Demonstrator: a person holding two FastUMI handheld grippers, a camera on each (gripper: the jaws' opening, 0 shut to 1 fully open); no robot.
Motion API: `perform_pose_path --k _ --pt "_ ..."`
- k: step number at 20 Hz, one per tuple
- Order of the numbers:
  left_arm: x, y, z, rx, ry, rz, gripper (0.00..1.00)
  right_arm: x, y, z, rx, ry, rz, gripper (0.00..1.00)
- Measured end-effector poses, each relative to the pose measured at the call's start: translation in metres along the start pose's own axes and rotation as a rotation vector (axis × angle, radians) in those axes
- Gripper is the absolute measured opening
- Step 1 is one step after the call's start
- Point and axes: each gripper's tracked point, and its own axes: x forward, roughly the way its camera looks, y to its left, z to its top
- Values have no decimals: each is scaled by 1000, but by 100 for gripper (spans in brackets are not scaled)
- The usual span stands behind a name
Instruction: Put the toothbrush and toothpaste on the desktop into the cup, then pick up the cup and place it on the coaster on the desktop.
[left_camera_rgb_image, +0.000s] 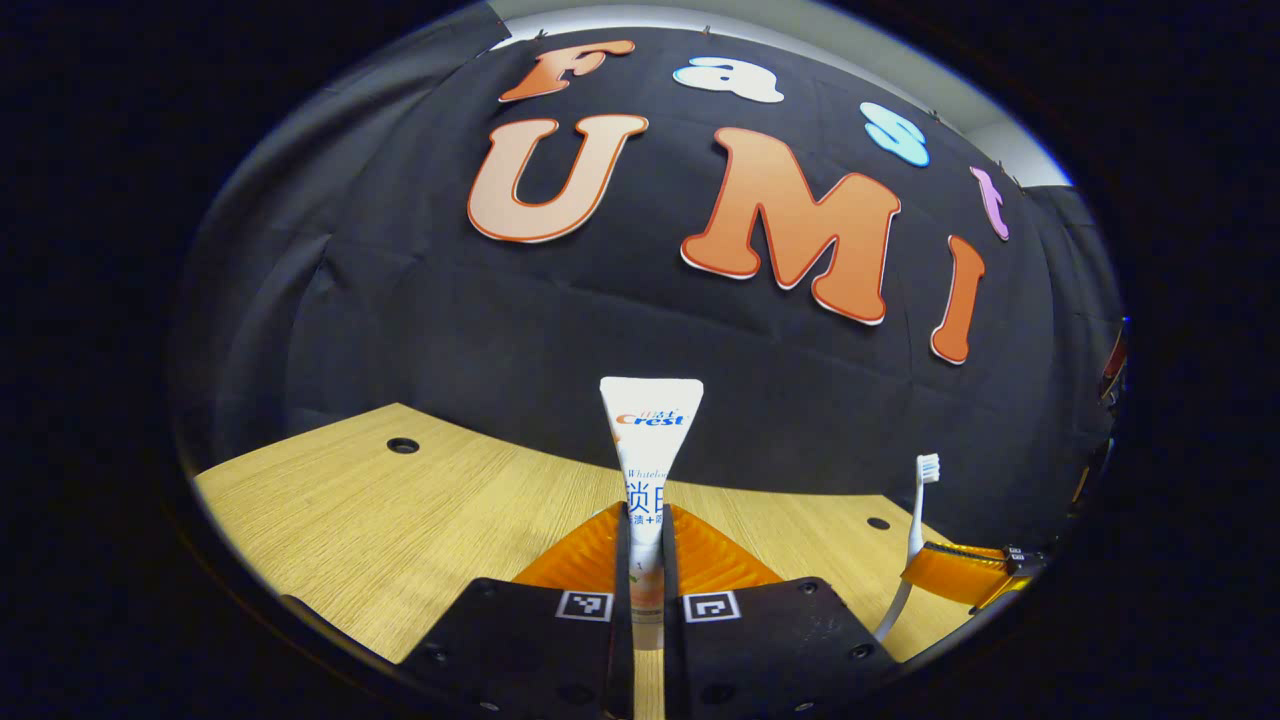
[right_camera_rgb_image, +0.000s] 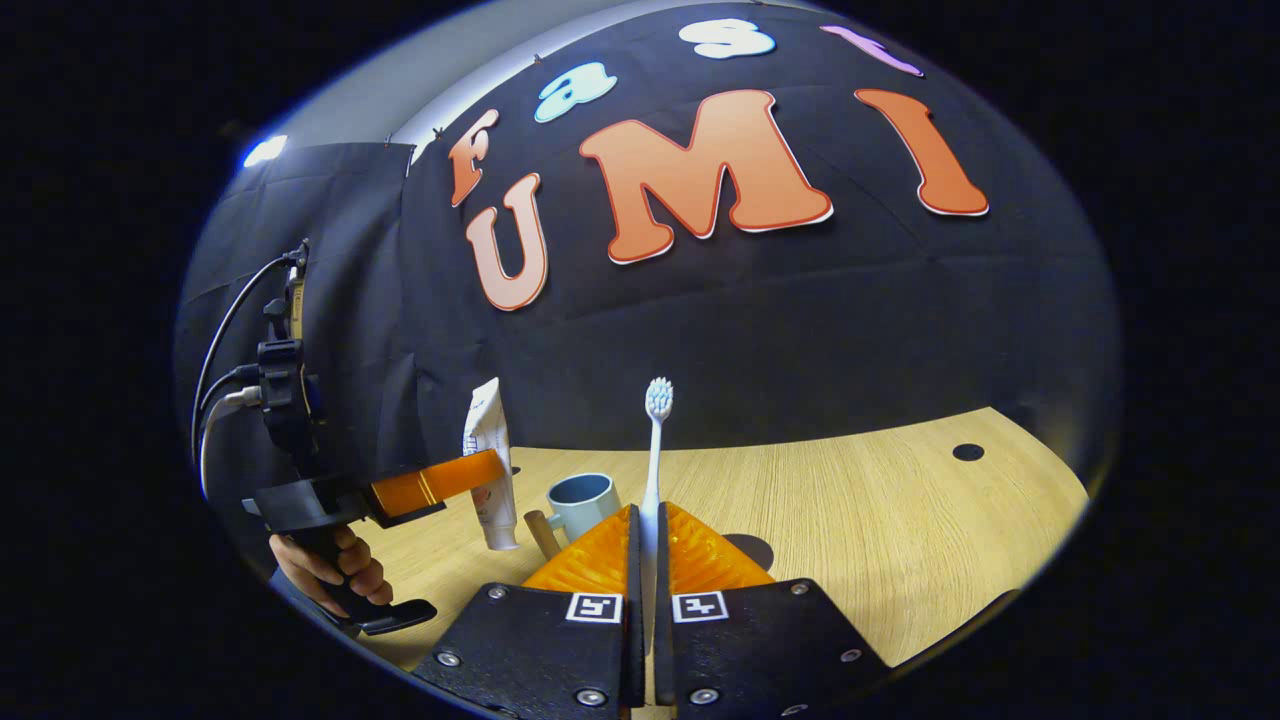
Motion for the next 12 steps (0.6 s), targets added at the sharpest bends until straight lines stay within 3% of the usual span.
perform_pose_path --k 7,12 --pt "33 -12 36 33 -157 -11 11 10 -17 13 5 -52 -35 4" --pt "70 -4 17 26 -178 13 11 10 -21 25 10 -109 -30 4"
